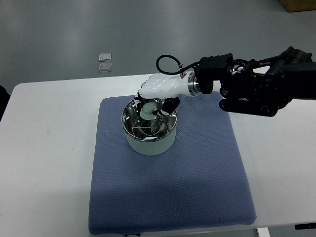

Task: Open lid and place right of pot
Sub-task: 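Lower the right hand and close its fingers around the green lid knob, then lift the glass lid off the pot with the right hand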

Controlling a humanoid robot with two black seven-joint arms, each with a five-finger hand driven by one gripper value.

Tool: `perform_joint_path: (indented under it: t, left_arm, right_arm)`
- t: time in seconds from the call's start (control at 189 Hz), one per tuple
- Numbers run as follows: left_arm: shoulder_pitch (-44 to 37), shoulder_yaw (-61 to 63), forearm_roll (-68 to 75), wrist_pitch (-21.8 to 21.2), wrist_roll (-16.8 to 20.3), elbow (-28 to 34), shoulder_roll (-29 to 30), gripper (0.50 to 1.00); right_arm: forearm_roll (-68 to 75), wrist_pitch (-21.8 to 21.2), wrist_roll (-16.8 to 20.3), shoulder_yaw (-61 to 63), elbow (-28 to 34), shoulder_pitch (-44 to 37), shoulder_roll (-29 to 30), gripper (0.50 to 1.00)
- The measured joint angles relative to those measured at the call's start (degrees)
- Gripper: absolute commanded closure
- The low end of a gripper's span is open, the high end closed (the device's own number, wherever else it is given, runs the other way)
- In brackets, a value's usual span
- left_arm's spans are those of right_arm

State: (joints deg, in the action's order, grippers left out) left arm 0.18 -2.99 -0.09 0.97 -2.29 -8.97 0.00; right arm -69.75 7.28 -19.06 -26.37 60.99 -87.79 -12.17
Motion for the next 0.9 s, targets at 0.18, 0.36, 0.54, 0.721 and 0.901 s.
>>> perform_joint_path:
  t: [0.18, 0.36, 0.54, 0.721, 0.901]
  left_arm:
    - [0.0, 0.0, 0.0, 0.0, 0.0, 0.0, 0.0, 0.500]
    - [0.0, 0.0, 0.0, 0.0, 0.0, 0.0, 0.0, 0.500]
    - [0.0, 0.0, 0.0, 0.0, 0.0, 0.0, 0.0, 0.500]
    - [0.0, 0.0, 0.0, 0.0, 0.0, 0.0, 0.0, 0.500]
    - [0.0, 0.0, 0.0, 0.0, 0.0, 0.0, 0.0, 0.500]
  right_arm:
    - [0.0, -0.1, 0.0, 0.0, 0.0, 0.1, 0.0, 0.910]
    - [-0.3, -0.1, 0.1, -0.1, -0.3, 0.3, 0.1, 1.000]
    - [-0.8, 0.0, 0.1, -0.2, -0.6, 0.4, 0.1, 1.000]
    - [-0.9, 0.0, 0.1, -0.2, -0.7, 0.5, 0.1, 1.000]
    - [-0.9, 0.0, 0.0, -0.3, -0.7, 0.1, 0.0, 1.000]
